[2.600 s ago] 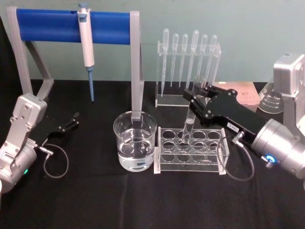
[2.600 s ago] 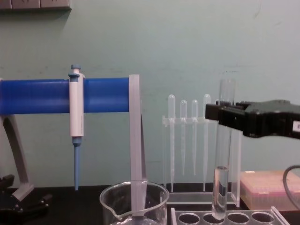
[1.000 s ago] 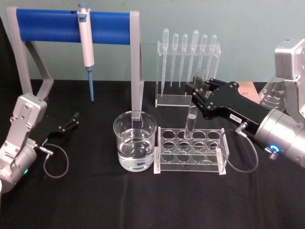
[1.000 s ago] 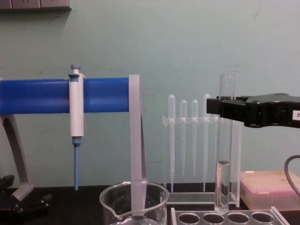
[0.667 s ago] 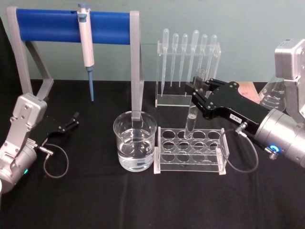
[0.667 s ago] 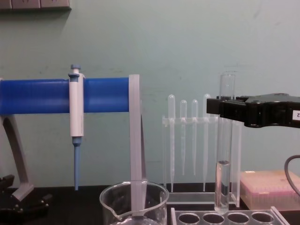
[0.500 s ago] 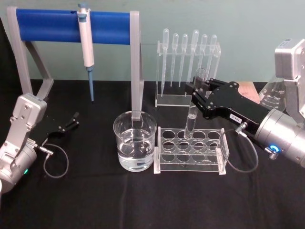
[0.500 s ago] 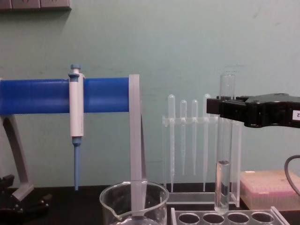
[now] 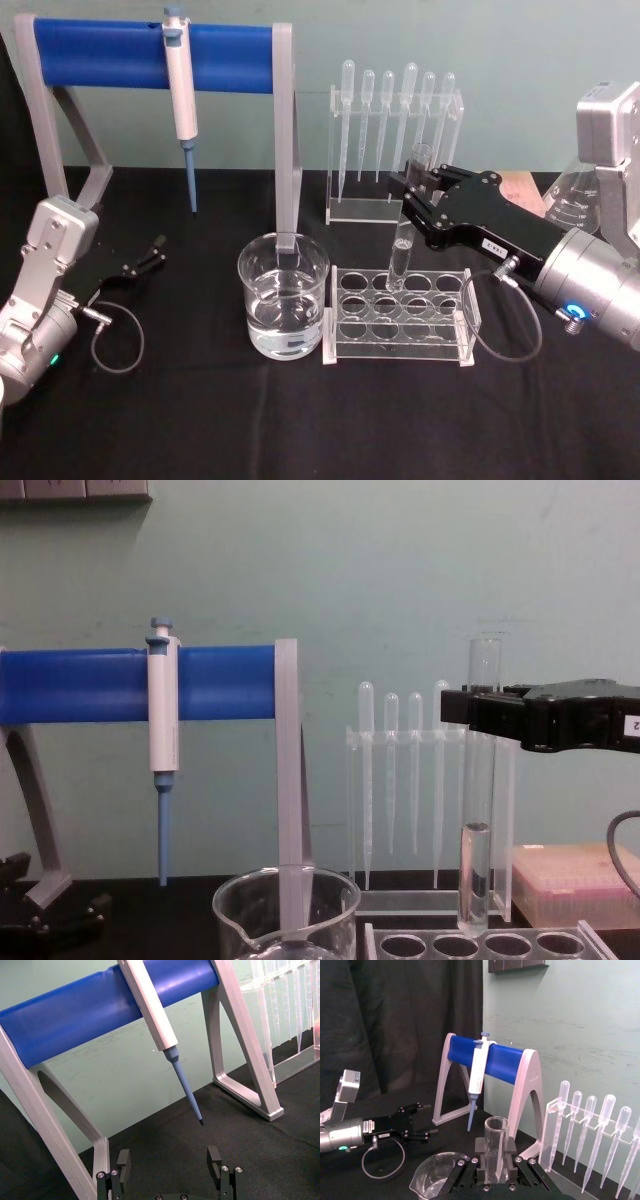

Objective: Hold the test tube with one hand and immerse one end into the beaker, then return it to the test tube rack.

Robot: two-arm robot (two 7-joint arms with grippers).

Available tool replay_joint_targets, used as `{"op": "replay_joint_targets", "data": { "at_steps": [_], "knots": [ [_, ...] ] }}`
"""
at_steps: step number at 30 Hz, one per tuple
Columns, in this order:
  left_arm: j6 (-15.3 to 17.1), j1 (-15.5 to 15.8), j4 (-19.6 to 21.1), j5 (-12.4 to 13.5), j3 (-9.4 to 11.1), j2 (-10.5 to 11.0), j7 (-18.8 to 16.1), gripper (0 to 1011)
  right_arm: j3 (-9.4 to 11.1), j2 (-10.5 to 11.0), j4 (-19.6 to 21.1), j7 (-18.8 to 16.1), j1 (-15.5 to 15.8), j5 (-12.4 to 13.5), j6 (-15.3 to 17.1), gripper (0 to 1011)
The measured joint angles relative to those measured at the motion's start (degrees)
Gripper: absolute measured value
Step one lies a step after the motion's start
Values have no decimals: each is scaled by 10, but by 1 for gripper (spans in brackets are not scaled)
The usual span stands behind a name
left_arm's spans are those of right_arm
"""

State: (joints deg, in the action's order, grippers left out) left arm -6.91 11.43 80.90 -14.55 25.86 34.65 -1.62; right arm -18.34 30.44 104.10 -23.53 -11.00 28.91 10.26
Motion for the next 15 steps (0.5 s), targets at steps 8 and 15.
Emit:
{"op": "replay_joint_targets", "data": {
  "at_steps": [8,15],
  "knots": [
    [0,0,0,0,0,0,0,1000,0,0,0,0,0,0,0,227],
    [0,0,0,0,0,0,0,1000,0,0,0,0,0,0,0,227]
  ]
}}
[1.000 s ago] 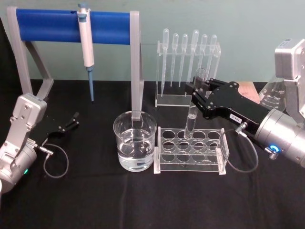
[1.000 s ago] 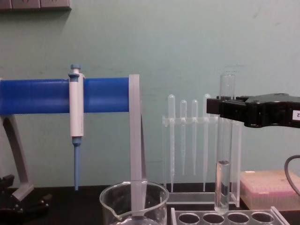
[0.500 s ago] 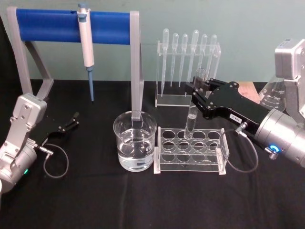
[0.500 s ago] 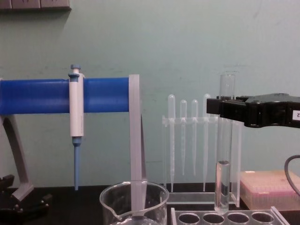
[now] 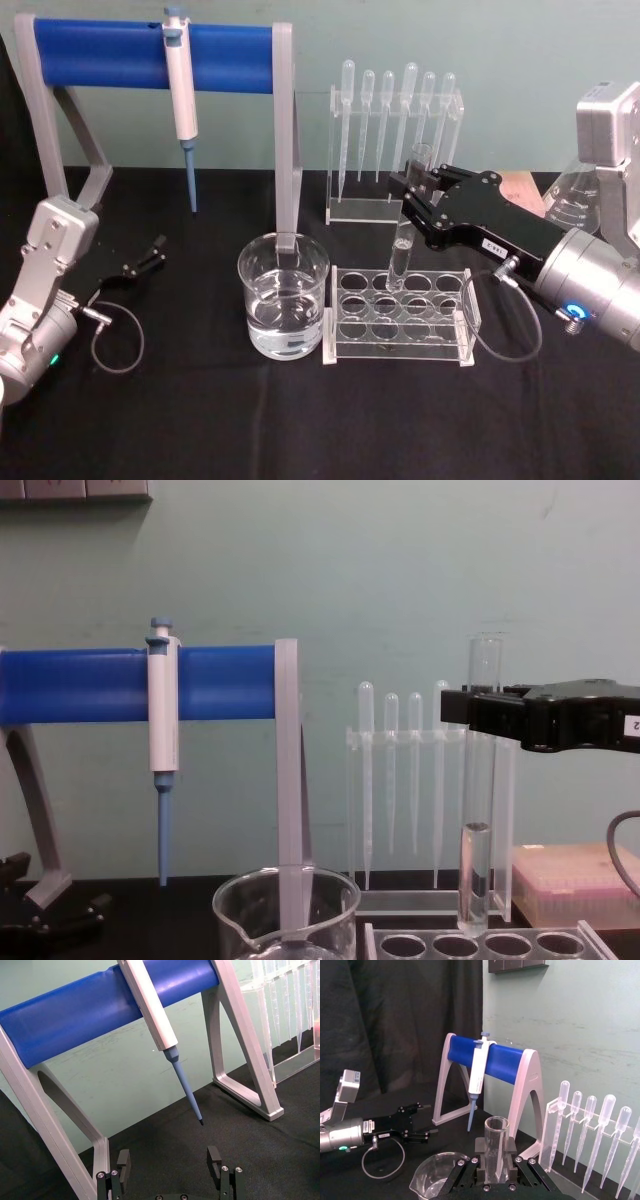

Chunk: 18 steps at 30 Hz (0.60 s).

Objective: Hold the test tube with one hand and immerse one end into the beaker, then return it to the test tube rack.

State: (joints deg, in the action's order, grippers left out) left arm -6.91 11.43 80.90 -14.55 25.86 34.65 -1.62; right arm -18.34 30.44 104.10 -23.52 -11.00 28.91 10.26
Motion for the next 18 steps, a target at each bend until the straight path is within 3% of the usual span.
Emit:
{"op": "replay_joint_targets", "data": {
  "at_steps": [18],
  "knots": [
    [0,0,0,0,0,0,0,1000,0,0,0,0,0,0,0,227]
  ]
}}
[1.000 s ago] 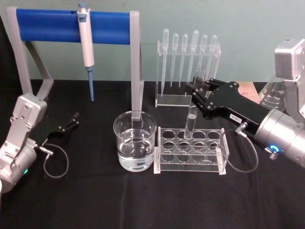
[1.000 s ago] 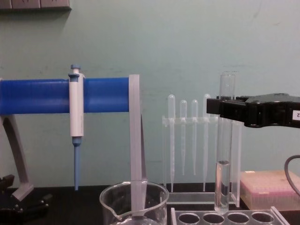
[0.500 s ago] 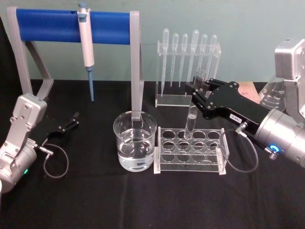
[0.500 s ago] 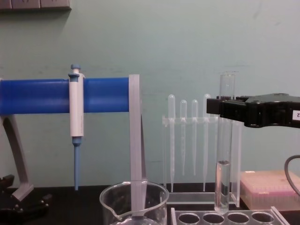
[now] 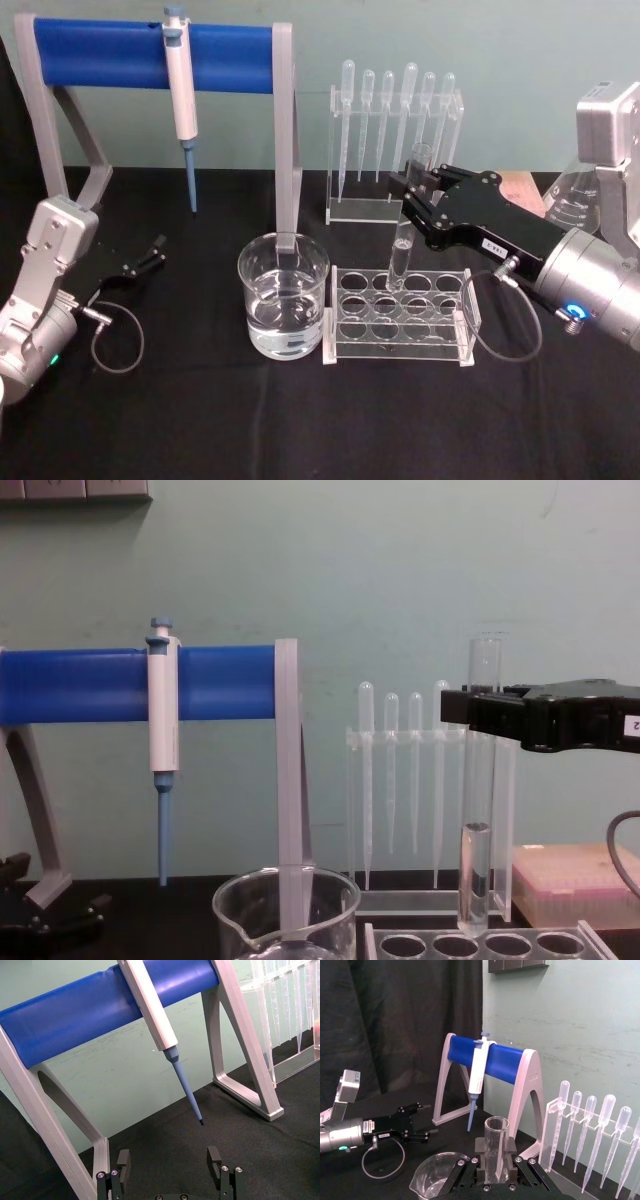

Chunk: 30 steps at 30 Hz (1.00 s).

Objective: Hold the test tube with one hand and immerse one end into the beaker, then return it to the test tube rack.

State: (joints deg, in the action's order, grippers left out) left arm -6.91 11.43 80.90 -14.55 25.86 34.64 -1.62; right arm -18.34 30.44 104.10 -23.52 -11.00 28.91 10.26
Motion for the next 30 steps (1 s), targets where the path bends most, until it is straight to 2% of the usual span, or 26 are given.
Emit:
{"op": "replay_joint_targets", "data": {
  "at_steps": [30],
  "knots": [
    [0,0,0,0,0,0,0,1000,0,0,0,0,0,0,0,227]
  ]
}}
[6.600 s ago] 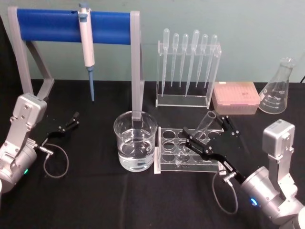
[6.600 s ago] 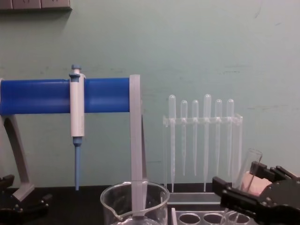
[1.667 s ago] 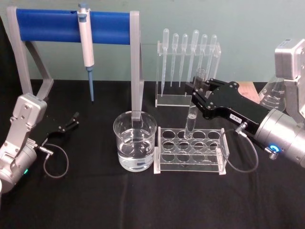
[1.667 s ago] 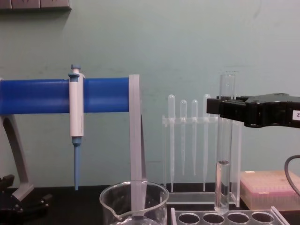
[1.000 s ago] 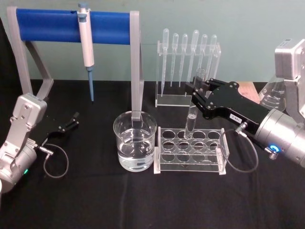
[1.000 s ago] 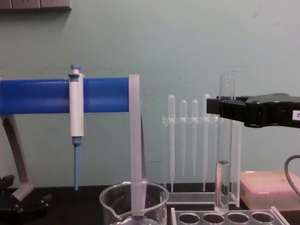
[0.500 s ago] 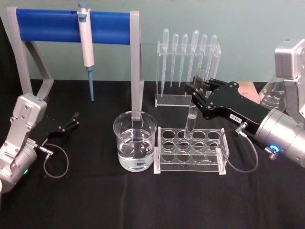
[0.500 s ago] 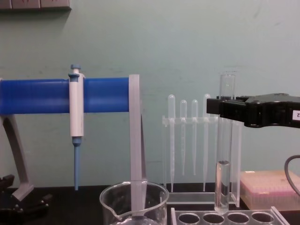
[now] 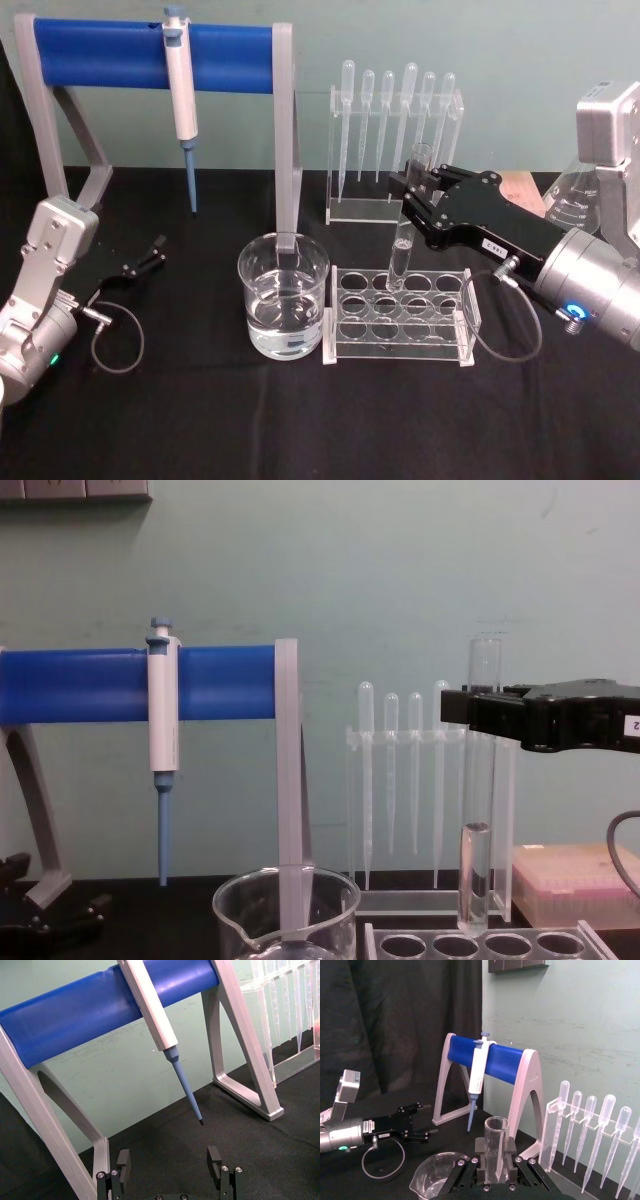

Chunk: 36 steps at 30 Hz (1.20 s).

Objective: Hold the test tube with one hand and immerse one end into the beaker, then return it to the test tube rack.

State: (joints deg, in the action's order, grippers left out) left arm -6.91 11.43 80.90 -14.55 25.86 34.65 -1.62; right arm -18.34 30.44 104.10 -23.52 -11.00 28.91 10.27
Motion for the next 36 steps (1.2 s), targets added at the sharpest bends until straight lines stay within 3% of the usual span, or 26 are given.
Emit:
{"op": "replay_joint_targets", "data": {
  "at_steps": [24,36],
  "knots": [
    [0,0,0,0,0,0,0,1000,0,0,0,0,0,0,0,227],
    [0,0,0,0,0,0,0,1000,-27,-7,18,21,-27,-11,18,227]
  ]
}}
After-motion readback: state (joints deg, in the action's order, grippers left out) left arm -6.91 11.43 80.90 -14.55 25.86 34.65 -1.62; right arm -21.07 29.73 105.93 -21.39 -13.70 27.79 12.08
